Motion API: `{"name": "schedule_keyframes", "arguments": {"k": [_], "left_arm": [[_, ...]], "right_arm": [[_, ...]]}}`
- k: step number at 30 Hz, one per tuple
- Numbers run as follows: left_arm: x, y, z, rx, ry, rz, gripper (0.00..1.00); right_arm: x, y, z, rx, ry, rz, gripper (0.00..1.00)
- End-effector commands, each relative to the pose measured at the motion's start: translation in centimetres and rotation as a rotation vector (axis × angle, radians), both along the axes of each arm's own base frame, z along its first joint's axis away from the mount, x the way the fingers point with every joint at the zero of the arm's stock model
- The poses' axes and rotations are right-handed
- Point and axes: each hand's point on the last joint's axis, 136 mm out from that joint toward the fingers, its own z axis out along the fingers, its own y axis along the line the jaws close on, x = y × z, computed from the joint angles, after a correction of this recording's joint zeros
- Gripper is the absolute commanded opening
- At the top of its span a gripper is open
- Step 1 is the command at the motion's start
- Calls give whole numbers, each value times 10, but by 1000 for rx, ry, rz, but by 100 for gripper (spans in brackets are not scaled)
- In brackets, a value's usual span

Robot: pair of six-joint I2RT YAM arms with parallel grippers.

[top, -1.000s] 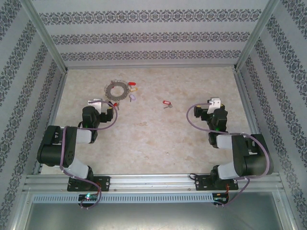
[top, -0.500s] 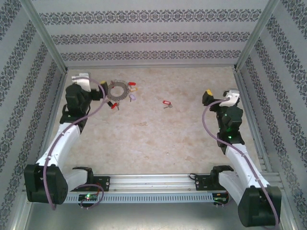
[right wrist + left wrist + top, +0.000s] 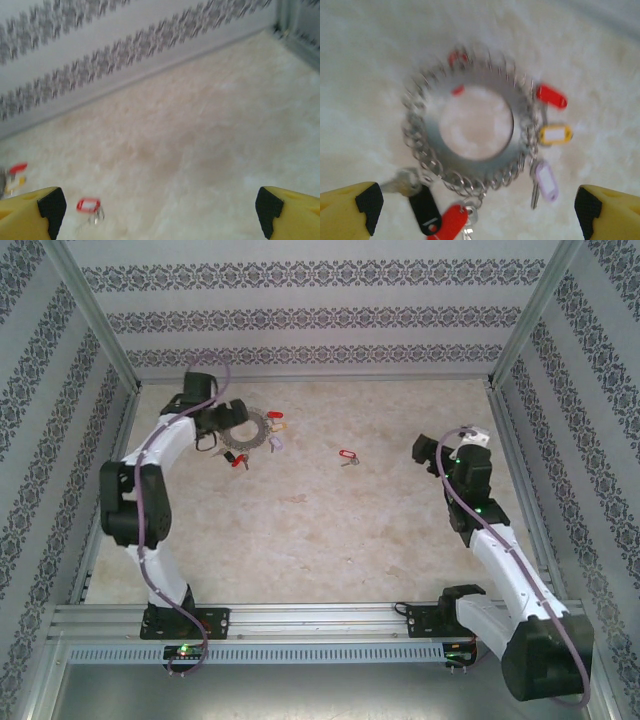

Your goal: Put the keys on the keyring

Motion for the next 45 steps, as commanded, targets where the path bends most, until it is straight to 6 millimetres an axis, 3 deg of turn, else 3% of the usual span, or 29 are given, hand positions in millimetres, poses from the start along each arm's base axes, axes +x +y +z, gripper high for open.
{"name": "schedule_keyframes", "arguments": {"k": [1,5,9,16,22,34,38,42,45], "left_arm": [[20,-23,-7,-21,8,-129,99],[35,-36,-39,-42,77,-211,99],[33,-50,-62,-83,105,-257,99],[1,-96,-79,-120,108,-369,99],[-42,-136,-89,-135,137,-440,99],[-146,-217,-65,-140,158,-632,99],[-175,-226,-51,-109,162,-679,99],[-182,-219,-8,-102,89,-669,99],[-185,-207,37,-62,-4,-668,99]], "right_arm": [[-4,22,-7,-25,49,76,98],[-8,28,-15,-61,71,86,98],[-9,30,-24,-59,90,93,98],[-3,36,-30,-59,129,122,98],[9,46,-45,-32,209,151,98],[34,65,-73,-32,378,225,98],[49,74,-80,-70,438,276,98],[66,87,-90,-61,503,327,90],[74,113,-97,-20,539,418,77]]}}
